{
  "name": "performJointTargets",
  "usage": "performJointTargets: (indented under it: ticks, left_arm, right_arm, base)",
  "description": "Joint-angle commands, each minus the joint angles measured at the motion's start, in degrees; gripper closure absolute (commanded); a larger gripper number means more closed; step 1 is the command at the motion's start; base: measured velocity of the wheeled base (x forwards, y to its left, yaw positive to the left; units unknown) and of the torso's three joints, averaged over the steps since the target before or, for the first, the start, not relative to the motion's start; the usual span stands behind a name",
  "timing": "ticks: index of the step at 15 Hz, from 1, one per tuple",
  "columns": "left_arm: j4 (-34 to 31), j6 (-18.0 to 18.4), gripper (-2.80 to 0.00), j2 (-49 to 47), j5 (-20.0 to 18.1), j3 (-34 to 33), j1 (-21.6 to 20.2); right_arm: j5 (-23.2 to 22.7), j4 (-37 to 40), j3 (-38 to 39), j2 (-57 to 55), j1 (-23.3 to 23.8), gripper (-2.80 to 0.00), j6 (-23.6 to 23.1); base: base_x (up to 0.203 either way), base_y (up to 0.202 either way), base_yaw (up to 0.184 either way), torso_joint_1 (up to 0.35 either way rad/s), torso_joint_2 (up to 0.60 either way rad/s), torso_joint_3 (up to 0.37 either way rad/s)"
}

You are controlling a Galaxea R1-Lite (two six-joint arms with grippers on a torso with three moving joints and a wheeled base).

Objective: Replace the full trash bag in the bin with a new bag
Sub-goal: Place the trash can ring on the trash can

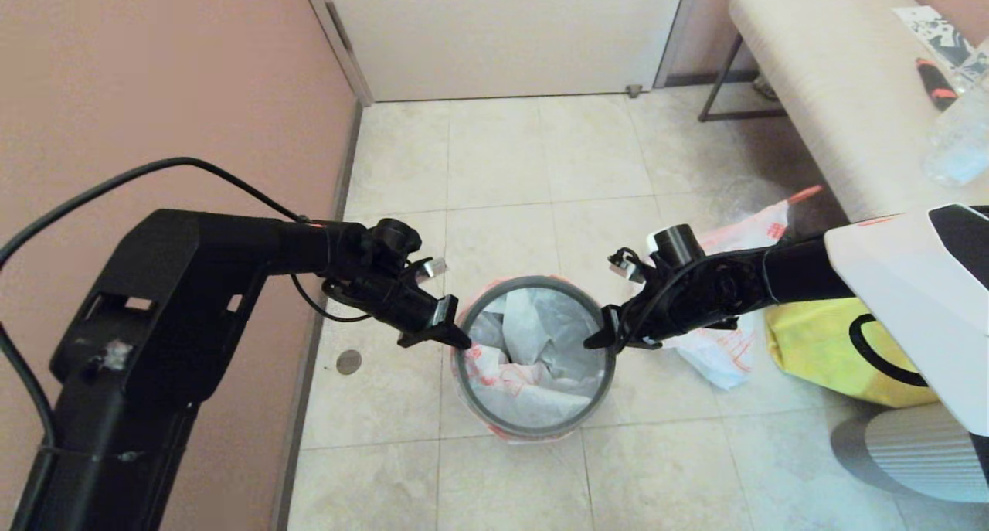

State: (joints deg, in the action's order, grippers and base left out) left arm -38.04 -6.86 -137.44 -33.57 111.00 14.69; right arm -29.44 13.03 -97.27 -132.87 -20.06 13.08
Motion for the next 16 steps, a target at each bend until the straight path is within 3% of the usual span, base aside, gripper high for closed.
performJointTargets:
  ticks: [1,11,16]
  left_arm:
    - [0.46,-0.08,0.0,-1.61,-0.18,0.01,-0.01]
    - [6.75,-0.7,0.0,-6.09,1.14,0.01,0.16]
    - [4.95,-1.89,0.0,-2.65,1.01,0.01,0.37]
  right_arm:
    - [-0.44,-0.02,-0.22,-1.73,0.67,0.0,-0.43]
    - [-0.27,-9.88,-2.73,-12.94,1.85,0.0,-0.53]
    - [-0.05,-9.32,-0.02,-6.51,1.27,0.0,-0.36]
  base:
    - [0.0,0.0,0.0,0.0,0.0,0.0]
    - [0.0,0.0,0.0,0.0,0.0,0.0]
    - [0.0,0.0,0.0,0.0,0.0,0.0]
